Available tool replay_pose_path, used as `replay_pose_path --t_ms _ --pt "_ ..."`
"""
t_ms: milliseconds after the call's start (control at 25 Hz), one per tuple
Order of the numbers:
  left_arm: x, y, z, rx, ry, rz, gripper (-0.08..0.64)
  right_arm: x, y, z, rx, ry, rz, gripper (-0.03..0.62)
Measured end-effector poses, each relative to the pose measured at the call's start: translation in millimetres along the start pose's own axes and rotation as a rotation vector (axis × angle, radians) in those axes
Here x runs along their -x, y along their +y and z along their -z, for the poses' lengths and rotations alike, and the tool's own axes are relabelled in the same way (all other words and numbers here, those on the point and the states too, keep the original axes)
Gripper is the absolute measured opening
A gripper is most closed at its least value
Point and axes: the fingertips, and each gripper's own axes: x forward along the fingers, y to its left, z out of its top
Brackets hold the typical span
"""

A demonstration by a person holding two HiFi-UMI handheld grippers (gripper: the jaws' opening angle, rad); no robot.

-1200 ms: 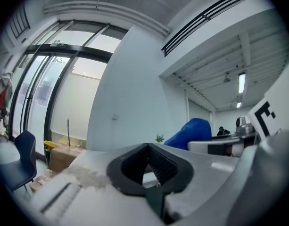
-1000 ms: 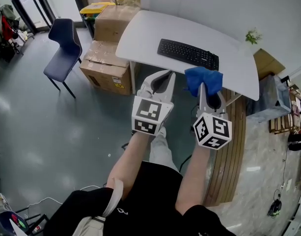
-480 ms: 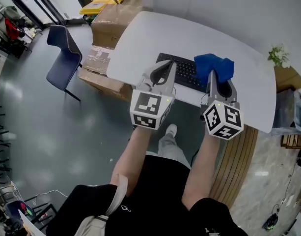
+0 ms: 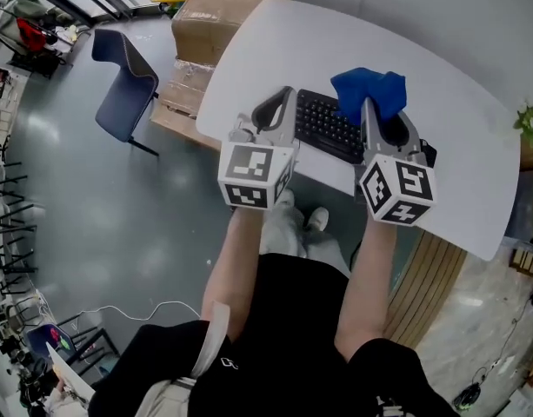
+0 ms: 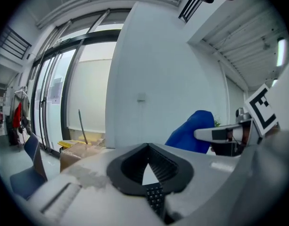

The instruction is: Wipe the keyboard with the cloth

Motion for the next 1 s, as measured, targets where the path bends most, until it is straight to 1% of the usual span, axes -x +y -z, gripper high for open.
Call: replay_pose_path --t_ms 80,160,360,480,680,840,1000 --pt "-7 12 11 0.006 0.027 -0.007 -0.003 -18 12 12 -0.001 0.033 -0.025 0.083" --pt "-18 19 26 0.004 0.059 0.003 -0.003 -35 21 27 -0.002 0.068 -0.042 0.083" --pt "-46 27 73 -0.01 0.153 0.067 -0.003 -70 27 66 -0.024 0.143 -0.042 0.083" --pt "-59 38 95 -0.016 0.198 0.108 -0.003 -91 34 85 -0.044 0.169 -0.033 0.083" --pt "-79 48 116 -0.006 0.235 0.145 -0.004 -117 39 105 -0.068 0.2 -0.024 0.083" --pt "-92 57 135 0.008 0.267 0.166 -0.004 -132 45 124 -0.065 0.234 -0.018 0.083" --pt "-102 67 153 0.012 0.306 0.172 -0.003 -144 49 143 -0.063 0.27 -0.011 0.083"
